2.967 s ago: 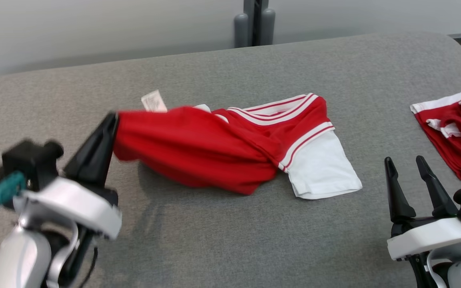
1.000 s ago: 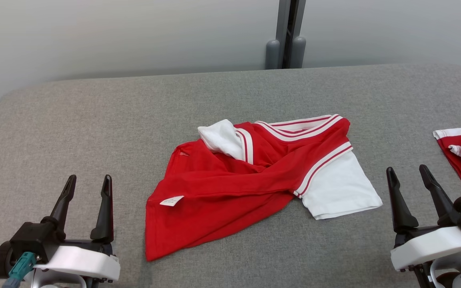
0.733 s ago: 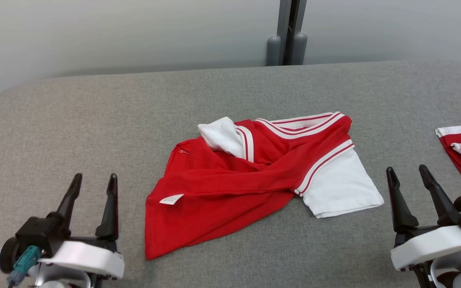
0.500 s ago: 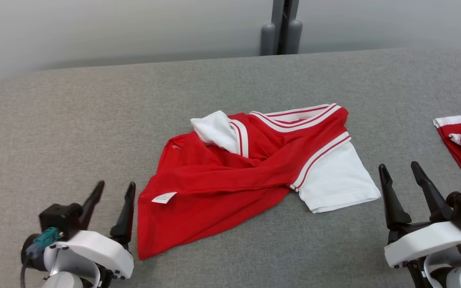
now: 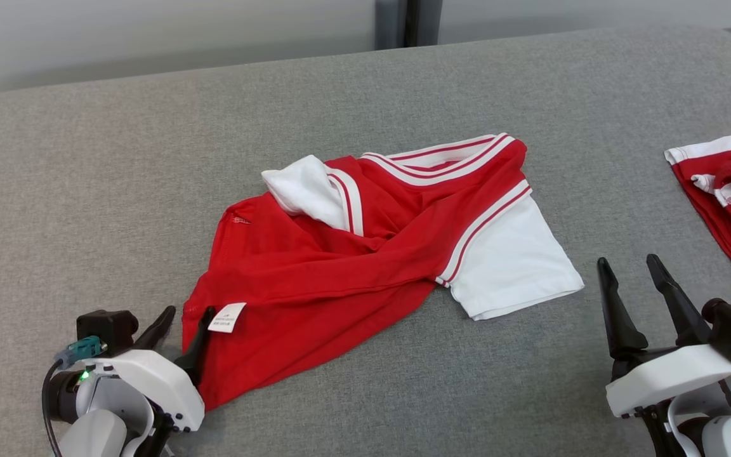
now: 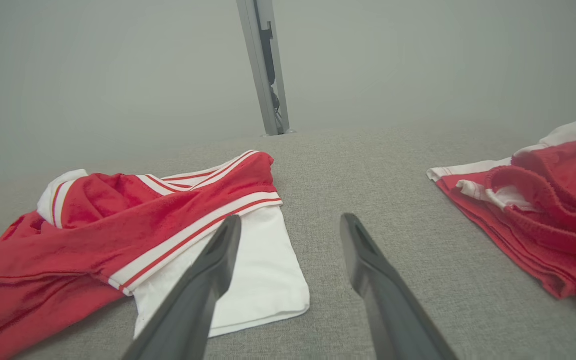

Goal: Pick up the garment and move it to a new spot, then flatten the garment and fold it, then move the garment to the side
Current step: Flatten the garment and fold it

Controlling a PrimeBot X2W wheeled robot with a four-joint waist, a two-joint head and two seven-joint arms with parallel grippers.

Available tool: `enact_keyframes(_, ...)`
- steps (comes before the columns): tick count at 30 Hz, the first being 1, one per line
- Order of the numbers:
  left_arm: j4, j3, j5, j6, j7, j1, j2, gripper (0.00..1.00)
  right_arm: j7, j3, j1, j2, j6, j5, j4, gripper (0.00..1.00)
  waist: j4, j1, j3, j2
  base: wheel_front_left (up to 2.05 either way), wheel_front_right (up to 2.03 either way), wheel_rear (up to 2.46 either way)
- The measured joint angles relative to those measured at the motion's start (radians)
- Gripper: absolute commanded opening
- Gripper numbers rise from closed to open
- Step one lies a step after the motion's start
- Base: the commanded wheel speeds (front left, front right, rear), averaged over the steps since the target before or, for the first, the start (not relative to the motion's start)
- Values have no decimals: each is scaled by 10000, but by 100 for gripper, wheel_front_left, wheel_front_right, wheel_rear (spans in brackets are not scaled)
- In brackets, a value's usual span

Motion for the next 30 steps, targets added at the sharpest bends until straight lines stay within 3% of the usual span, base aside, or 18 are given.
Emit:
enact_keyframes(1, 115, -19, -42, -75, 6, -67, -8, 58, -10, -42, 0, 0, 0, 0, 40, 100, -24, 0, 24, 0, 0, 0, 0)
enact_keyframes(2, 219, -33, -56, -130, -2, -145, -8, 40, -8, -107, -1, 0, 0, 2, 94, 100, -42, 0, 42, 0, 0, 0, 0)
enact_keyframes(3, 297, -44, -77, -167, -10, -201, -6, 0, 0, -184, 1, 2, 0, 4, 153, 100, -54, 0, 59, 0, 0, 0, 0)
enact_keyframes(10, 466, -194, -113, -347, -148, -424, -15, 0, 261, -798, 0, -10, 0, -182, 775, 100, 34, 0, 163, 0, 0, 0, 0)
enact_keyframes(22, 236, -428, 59, -422, -464, -822, -6, 0, 545, 92, -1685, -36, 0, -153, 3908, 100, 472, 0, 565, 0, 0, 0, 0)
enact_keyframes(23, 167, -439, 84, -422, -510, -823, -6, 0, 516, 117, -1786, -56, 0, -81, 4069, 17, 523, 0, 571, 0, 0, 0, 0)
enact_keyframes(24, 65, -451, 121, -418, -556, -826, 2, 0, 472, 128, -1894, -86, 0, -44, 4207, 0, 569, 0, 578, 0, 0, 0, 0)
enact_keyframes(30, -1035, -217, 148, -111, -911, -822, 236, 0, -157, 182, -2012, -249, 0, 418, 3910, 0, 618, 0, 573, 0, 0, 0, 0)
